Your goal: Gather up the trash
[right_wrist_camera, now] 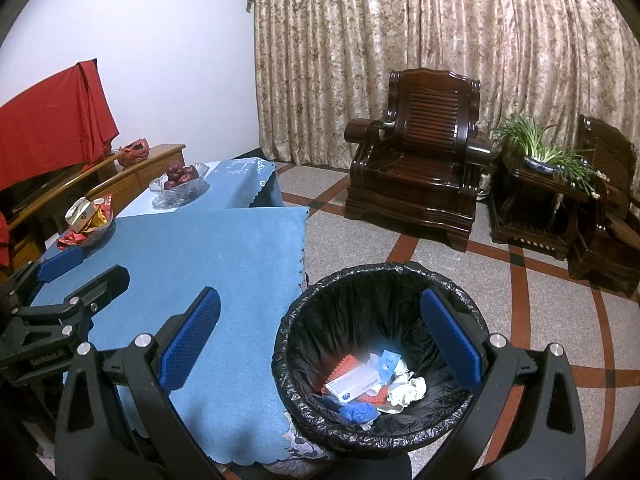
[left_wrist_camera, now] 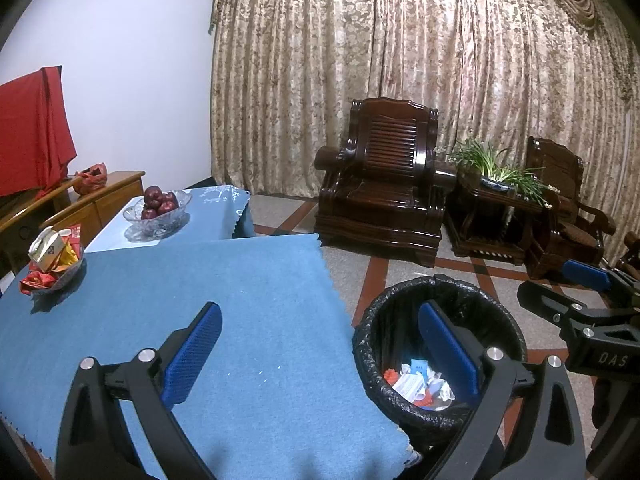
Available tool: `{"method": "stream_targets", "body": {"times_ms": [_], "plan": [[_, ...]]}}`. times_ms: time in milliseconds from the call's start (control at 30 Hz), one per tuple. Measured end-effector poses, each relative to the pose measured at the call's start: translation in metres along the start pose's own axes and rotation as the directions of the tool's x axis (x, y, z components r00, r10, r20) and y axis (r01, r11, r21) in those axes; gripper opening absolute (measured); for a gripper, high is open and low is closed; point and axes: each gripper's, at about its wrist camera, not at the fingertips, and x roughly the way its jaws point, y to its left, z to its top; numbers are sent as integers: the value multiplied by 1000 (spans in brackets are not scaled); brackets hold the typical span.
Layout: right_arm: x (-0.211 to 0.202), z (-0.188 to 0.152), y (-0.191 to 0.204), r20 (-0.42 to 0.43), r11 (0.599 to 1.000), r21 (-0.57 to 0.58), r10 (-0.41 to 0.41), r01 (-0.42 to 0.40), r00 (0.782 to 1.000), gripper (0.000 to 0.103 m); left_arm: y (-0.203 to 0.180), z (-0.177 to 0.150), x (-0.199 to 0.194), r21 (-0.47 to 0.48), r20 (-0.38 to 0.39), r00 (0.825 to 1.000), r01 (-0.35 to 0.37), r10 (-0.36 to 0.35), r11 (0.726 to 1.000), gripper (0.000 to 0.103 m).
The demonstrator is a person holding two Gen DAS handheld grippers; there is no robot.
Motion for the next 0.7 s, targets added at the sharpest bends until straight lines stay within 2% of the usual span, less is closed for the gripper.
{"method": "stream_targets", "body": {"times_ms": [700], "plan": [[0, 1, 0, -1, 1000, 2, 1, -1, 1000, 98, -1, 2, -1, 1, -1, 1000, -1, 1, 1000, 97]]}}
